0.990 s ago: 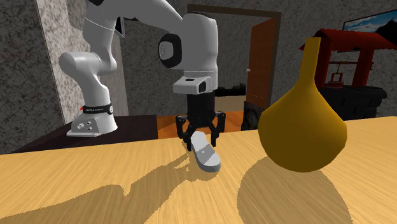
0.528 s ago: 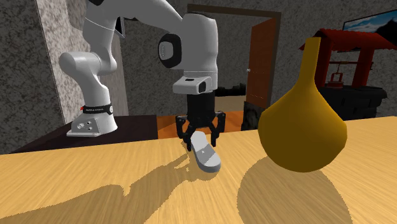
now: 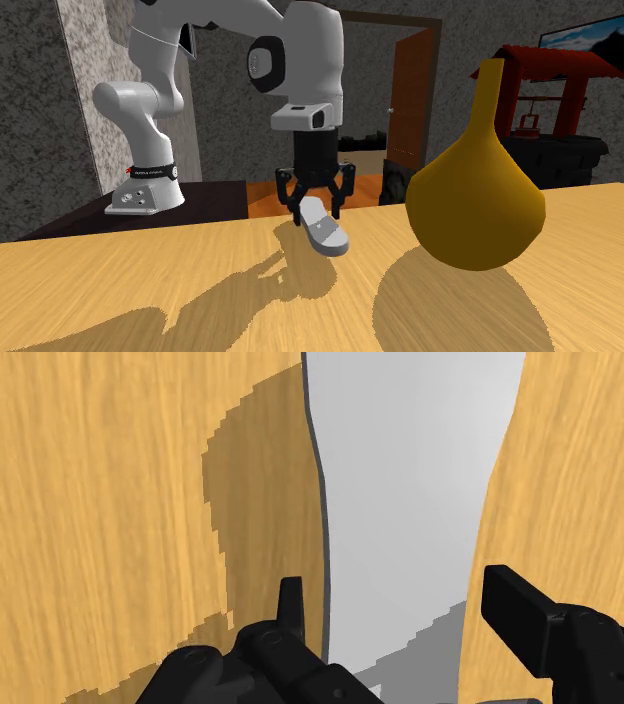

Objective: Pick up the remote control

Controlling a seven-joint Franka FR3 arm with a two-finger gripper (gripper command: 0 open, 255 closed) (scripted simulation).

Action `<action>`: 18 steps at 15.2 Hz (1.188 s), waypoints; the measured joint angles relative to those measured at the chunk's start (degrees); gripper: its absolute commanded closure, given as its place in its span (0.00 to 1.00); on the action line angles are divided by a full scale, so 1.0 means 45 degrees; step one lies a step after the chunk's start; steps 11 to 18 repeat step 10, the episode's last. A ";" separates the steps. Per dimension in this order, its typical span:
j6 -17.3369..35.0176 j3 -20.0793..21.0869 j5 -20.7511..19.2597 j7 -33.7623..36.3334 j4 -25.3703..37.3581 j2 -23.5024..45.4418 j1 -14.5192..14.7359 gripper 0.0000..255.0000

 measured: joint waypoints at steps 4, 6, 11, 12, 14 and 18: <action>-0.0488 -0.0120 -0.0222 0.0166 0.0046 -0.0469 0.0112 1.00; -0.0790 -0.0174 -0.0326 0.0241 0.0164 -0.0669 0.0148 1.00; -0.1257 -0.0250 -0.0480 0.0347 0.0360 -0.0960 0.0196 1.00; -0.1257 -0.0250 -0.0480 0.0347 0.0360 -0.0960 0.0196 1.00; -0.1257 -0.0250 -0.0480 0.0347 0.0360 -0.0960 0.0196 1.00; -0.1257 -0.0250 -0.0480 0.0347 0.0360 -0.0960 0.0196 1.00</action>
